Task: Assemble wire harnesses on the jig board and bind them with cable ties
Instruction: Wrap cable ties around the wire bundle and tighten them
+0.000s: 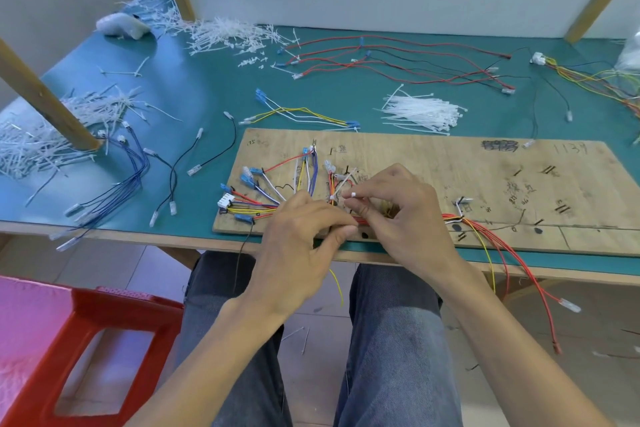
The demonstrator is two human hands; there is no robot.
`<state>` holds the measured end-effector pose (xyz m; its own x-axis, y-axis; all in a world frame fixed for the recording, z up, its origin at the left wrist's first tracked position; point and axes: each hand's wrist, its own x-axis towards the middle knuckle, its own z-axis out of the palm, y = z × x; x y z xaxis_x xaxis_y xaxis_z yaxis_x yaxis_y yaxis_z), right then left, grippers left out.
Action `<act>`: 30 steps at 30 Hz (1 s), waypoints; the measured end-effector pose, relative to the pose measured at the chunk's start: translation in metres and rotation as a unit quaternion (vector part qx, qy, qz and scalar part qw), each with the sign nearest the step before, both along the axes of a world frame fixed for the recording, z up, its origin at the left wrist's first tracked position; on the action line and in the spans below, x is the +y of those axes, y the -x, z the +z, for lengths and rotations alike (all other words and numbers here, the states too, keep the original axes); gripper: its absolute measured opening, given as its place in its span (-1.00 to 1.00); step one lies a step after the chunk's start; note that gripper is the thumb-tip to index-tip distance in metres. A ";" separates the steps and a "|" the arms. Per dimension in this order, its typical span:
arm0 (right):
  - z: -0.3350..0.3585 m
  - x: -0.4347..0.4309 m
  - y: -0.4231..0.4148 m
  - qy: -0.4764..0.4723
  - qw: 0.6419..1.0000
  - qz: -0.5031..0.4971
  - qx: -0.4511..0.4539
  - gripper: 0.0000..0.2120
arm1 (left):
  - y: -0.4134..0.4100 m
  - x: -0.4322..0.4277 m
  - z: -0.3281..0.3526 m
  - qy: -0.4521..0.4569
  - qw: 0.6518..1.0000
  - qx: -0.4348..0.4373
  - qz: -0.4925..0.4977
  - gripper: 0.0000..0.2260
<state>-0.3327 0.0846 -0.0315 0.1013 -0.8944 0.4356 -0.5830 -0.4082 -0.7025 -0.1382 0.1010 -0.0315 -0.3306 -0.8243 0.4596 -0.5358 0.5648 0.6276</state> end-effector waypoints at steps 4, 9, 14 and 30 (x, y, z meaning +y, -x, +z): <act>-0.005 0.003 0.002 0.028 0.999 -0.017 0.020 -0.94 | 0.011 -0.001 0.005 -0.097 0.990 0.100 0.030 -0.76; -0.007 0.003 0.004 0.035 0.998 -0.016 0.056 -0.93 | 0.017 -0.003 0.006 -0.137 0.981 0.126 0.046 -0.46; -0.009 0.003 0.005 0.041 0.998 -0.012 0.054 -0.92 | 0.016 -0.008 0.010 -0.167 0.973 0.146 0.057 -0.46; -0.009 0.005 0.005 0.079 0.991 -0.010 0.106 -0.89 | 0.018 -0.009 0.017 -0.188 0.971 0.110 0.101 -0.47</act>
